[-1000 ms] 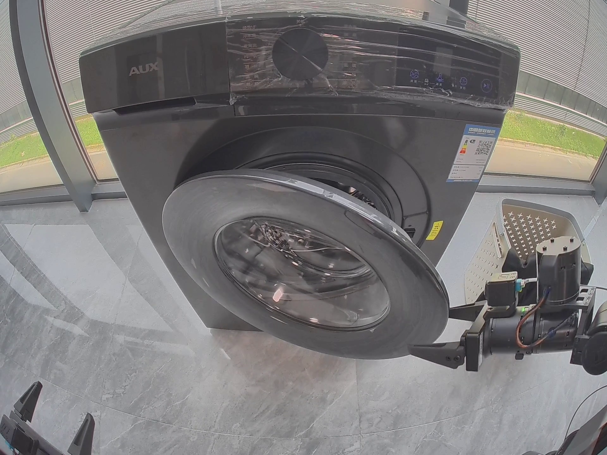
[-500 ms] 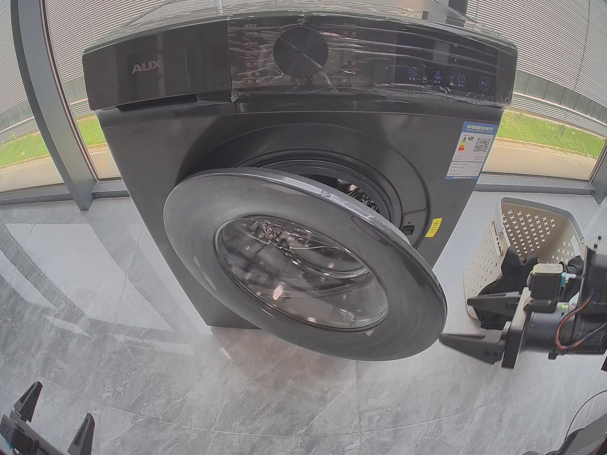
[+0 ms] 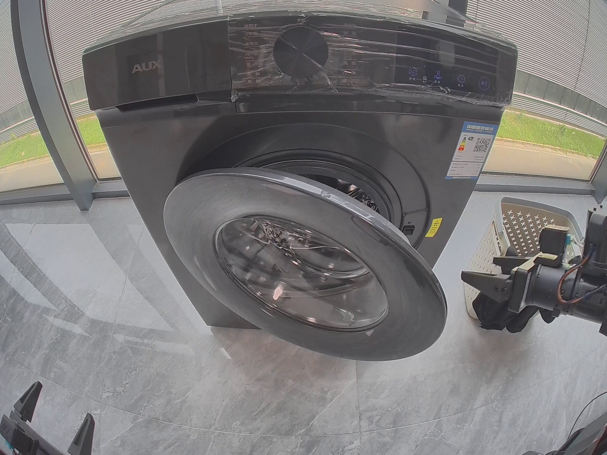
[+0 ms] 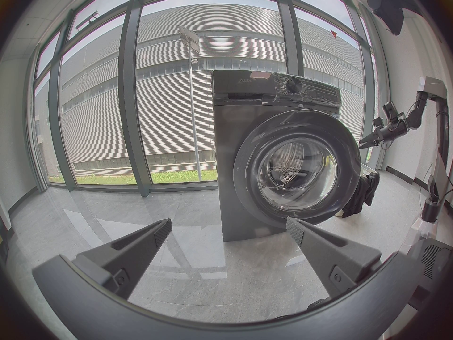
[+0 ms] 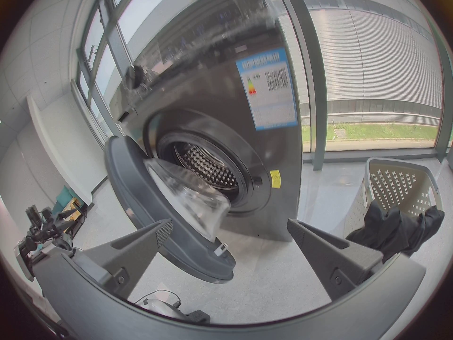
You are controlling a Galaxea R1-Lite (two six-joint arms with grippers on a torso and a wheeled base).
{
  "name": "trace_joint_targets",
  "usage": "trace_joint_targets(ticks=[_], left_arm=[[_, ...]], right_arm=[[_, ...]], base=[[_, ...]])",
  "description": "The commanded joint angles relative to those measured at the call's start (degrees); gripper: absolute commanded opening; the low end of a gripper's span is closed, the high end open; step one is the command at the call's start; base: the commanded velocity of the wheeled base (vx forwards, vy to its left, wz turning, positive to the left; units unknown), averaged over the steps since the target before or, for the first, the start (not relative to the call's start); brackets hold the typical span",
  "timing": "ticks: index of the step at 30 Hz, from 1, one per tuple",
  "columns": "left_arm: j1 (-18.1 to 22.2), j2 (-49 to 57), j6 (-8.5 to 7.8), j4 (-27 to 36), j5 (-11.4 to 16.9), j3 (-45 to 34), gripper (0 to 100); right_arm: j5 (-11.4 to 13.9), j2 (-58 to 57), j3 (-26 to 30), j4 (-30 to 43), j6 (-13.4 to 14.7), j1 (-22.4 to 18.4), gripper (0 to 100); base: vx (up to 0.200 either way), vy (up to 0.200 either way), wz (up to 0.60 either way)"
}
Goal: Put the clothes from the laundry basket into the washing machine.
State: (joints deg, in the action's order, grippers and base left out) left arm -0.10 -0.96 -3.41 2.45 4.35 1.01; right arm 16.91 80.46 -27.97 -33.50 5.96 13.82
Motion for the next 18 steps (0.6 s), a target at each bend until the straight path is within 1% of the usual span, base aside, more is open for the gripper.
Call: trace_joint_targets(ticks=[1, 2, 4, 6, 9, 13, 18], left_arm=[[0.01, 0.96, 0.07, 0.01, 0.04, -1.01, 100], [0.01, 0.96, 0.07, 0.01, 0.04, -1.01, 100], [0.01, 0.96, 0.07, 0.01, -0.05, -1.01, 100], [0.01, 0.96, 0.07, 0.01, -0.05, -1.01, 100], [0.01, 0.96, 0.07, 0.01, 0.04, -1.01, 100], [0.01, 0.96, 0.07, 0.01, 0.04, -1.01, 100], [0.01, 0.96, -0.01, 0.01, 0.04, -1.01, 100]], right_arm=[[-0.91, 7.87, 0.54, -1.74, -0.34, 3.05, 100], [-0.91, 7.87, 0.54, -1.74, -0.34, 3.05, 100], [-1.18, 9.28, 0.54, -3.24, -0.34, 4.63, 100], [-1.18, 9.54, 0.72, -3.41, -0.34, 4.98, 100], [-1.00, 9.28, 3.09, -3.41, -0.69, 6.04, 100], [-0.47, 7.34, 6.34, -3.50, -2.09, 6.92, 100], [-0.82, 7.70, 5.47, -3.68, -2.01, 6.92, 100]], base=[[0.000, 0.000, 0.00], [0.000, 0.000, 0.00], [0.000, 0.000, 0.00], [0.000, 0.000, 0.00], [0.000, 0.000, 0.00], [0.000, 0.000, 0.00], [0.000, 0.000, 0.00]])
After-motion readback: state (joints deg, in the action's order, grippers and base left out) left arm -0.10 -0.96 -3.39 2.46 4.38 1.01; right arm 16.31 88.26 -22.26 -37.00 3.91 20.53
